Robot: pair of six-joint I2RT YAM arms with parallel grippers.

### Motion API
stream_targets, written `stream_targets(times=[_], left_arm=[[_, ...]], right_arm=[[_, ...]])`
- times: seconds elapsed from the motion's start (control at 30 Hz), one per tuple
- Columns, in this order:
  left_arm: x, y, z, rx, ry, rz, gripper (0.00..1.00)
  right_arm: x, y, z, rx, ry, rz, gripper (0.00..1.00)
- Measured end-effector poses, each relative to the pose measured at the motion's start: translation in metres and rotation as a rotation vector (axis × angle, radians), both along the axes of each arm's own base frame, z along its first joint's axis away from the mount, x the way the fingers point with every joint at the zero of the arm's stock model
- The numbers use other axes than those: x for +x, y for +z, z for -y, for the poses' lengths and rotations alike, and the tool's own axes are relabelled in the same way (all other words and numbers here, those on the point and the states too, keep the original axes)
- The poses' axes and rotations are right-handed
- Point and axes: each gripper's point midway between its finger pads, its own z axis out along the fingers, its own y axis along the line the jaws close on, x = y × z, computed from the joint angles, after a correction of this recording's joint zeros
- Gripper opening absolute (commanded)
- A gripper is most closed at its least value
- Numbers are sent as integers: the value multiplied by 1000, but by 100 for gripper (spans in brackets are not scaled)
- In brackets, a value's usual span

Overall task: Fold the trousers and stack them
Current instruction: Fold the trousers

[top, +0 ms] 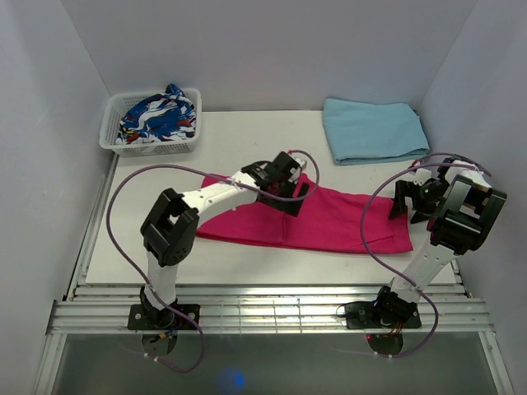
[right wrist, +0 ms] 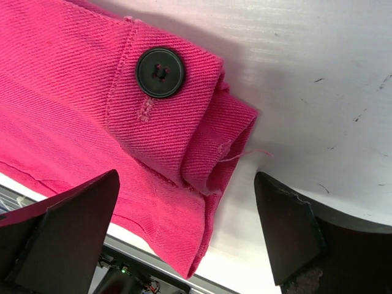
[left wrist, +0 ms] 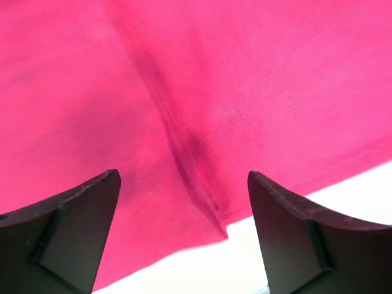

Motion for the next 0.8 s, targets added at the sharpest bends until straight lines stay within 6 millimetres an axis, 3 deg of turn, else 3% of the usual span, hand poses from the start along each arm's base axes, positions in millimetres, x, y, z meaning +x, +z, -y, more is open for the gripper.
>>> stream_targets(times=[0.1,0.17,0.27,0.37,0.43,0.5,0.63,0.8], left_arm=[[29,47,-20,-155,46,-5,98],[63,87,-59,-280,106,23,98],[104,140,-156,-440,211,115,98],[108,158,-264,-508,338,178,98],[96,152,-313,-537,393,167,93],[81,136,-340,-563,409,122,89],[55,88,-349,-645,391,-39,75],[24,31,-330,-761,366,-237,72]], right_arm=[[4,7,4,-10,24,19,96],[9,15,8,-19,41,44,90],[11,27,14,-27,53,71,90],[7,32,15,-18,64,77,90],[3,31,14,-5,63,67,90],[-1,28,10,9,65,57,90],[-12,16,5,32,69,16,90],[-25,0,-2,68,71,-41,94]])
